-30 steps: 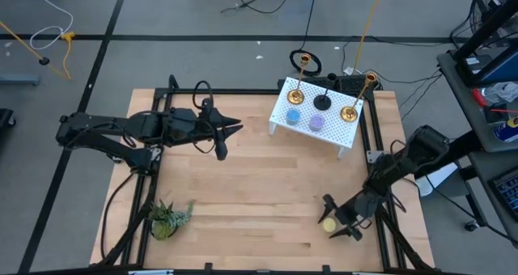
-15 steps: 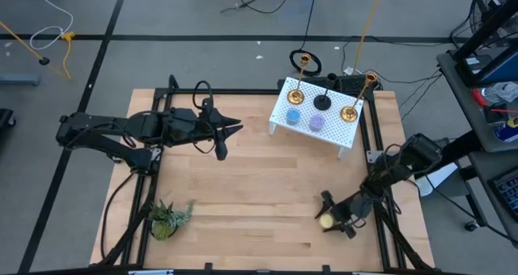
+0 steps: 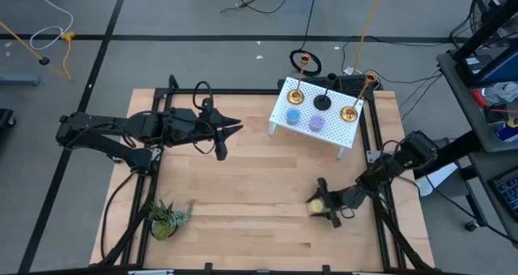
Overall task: Pick & Place candle stick holders
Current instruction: Put the yellow scented candle on the shelf aligned with the purple and blue scented candles
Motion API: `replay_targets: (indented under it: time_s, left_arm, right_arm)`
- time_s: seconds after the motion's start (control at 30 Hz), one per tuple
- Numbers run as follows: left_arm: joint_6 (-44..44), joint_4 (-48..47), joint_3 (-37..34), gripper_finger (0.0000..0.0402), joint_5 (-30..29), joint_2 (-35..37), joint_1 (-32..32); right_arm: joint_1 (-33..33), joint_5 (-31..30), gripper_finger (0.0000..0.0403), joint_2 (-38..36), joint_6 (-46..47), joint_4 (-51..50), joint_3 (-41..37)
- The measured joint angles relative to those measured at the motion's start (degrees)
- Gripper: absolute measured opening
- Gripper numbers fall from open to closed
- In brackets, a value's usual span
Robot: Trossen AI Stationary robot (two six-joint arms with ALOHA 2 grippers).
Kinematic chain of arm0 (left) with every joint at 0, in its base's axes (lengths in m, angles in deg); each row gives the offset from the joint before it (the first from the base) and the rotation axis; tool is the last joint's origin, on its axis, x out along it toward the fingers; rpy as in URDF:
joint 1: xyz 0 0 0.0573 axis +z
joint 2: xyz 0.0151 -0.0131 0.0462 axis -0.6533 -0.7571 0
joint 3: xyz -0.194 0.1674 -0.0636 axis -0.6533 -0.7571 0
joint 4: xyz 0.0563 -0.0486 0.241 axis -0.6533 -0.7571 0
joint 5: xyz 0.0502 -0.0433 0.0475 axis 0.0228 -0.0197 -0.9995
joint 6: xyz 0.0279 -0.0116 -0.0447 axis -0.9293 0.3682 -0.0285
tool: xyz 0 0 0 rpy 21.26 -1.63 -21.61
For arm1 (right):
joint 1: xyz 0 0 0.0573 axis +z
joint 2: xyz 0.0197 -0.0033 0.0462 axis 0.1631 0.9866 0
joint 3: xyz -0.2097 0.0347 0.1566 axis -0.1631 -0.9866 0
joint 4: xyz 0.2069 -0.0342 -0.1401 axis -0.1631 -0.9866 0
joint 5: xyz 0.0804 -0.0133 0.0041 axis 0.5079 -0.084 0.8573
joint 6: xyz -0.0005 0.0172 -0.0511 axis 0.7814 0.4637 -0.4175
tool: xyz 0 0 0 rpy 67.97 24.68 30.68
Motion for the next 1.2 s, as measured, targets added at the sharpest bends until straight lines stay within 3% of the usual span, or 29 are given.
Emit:
replay_targets:
  time_s: [0.1, 0.4, 0.63, 0.83, 1.2]
  left_arm:
    - [0.0, 0.0, 0.0, 0.0081, 0.0, 0.0, 0.0]
    - [-0.1, 0.0, 0.0, 0.0081, 0.8, 0.0, 0.0]
    - [-0.1, 0.0, 0.0, 0.0081, 3.3, 0.0, 0.0]
    - [-0.7, 0.0, 0.0, 0.0081, 3.3, 0.0, 0.0]
    - [-2.2, -0.1, 0.0, 0.0081, 3.3, 0.0, 0.0]
  right_arm:
    - [-2.2, -2.4, 0.0221, 0.0, -0.1, 1.0, 0.0]
    - [-8.2, -3.9, 0.0224, -0.1, 0.3, 5.0, 0.0]
    - [-11.9, -3.6, 0.0222, -5.3, -0.5, 4.2, 0.0]
    - [-14.3, -3.6, 0.0222, -16.0, -1.2, -3.1, 0.0]
    - [-18.5, -5.8, 0.0223, -45.6, -3.2, -31.3, 0.0]
